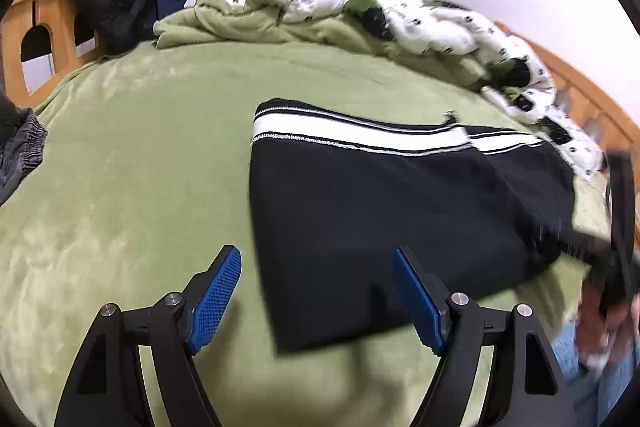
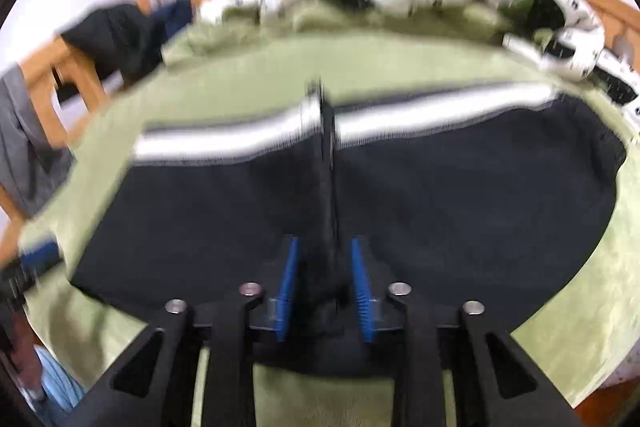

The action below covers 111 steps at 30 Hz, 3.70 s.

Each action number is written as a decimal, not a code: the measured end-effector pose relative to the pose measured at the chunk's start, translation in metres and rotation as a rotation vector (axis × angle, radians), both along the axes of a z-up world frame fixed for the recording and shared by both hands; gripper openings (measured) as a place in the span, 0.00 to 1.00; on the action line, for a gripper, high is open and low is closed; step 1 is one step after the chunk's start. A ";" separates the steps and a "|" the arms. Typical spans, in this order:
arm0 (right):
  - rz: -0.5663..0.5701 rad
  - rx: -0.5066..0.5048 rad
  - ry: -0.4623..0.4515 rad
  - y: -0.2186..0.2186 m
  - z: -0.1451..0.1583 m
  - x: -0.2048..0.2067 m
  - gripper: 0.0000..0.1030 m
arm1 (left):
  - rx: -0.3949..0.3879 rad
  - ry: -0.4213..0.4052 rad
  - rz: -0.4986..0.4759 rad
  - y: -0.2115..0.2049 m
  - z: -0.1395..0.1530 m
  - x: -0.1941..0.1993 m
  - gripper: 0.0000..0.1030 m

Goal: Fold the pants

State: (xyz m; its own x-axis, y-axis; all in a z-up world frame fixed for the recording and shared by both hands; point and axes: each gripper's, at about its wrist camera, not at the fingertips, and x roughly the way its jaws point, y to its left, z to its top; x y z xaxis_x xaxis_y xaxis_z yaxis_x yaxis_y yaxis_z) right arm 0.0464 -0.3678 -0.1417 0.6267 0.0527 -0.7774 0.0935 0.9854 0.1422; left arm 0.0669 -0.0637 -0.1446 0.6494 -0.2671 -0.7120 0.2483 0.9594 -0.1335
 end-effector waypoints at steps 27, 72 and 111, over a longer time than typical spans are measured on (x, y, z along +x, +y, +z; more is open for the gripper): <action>-0.488 0.200 -0.009 -0.300 -0.022 0.008 0.80 | -0.291 0.250 0.024 0.019 -0.045 0.095 0.72; -0.369 0.466 0.022 -0.150 -0.041 0.048 0.43 | -0.040 0.188 0.289 0.207 -0.015 0.112 0.32; -0.082 -0.024 -0.108 -0.034 0.036 -0.022 0.52 | -0.304 0.118 0.279 0.200 -0.010 0.009 0.19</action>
State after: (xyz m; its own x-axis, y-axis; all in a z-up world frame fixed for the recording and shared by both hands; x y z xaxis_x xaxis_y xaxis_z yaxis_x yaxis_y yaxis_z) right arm 0.0242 -0.4022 -0.1061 0.7085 -0.0204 -0.7054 0.1596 0.9783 0.1320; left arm 0.0764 0.1361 -0.1545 0.6455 -0.3019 -0.7016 -0.0491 0.9003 -0.4326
